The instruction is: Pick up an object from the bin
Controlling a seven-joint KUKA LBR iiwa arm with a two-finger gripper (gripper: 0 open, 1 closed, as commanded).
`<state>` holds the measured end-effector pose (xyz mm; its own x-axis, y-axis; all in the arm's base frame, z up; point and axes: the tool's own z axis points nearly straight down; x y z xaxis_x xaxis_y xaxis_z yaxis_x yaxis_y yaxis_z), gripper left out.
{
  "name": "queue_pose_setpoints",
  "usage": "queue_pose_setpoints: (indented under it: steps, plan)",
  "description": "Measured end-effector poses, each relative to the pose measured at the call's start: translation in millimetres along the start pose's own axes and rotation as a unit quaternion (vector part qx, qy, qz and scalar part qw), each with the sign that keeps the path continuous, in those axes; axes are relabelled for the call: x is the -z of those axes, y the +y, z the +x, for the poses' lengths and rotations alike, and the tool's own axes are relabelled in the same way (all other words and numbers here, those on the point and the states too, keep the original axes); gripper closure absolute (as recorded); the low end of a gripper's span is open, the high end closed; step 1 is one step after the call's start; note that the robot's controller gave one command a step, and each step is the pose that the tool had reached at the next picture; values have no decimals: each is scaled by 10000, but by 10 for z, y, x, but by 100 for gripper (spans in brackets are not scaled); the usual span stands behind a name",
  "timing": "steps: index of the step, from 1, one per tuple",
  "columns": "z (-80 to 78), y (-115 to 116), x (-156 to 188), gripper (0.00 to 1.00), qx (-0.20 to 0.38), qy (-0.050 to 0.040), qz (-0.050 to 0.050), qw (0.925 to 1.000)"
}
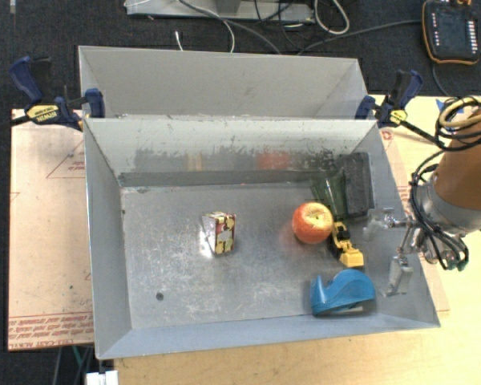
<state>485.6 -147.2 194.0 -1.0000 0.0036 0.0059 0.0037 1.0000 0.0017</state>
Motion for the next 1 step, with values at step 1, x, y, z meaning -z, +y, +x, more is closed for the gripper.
queue_pose_setpoints:
  steps: [1]
  plan:
    - [-18,8,30,0,23,-33,7,10000]
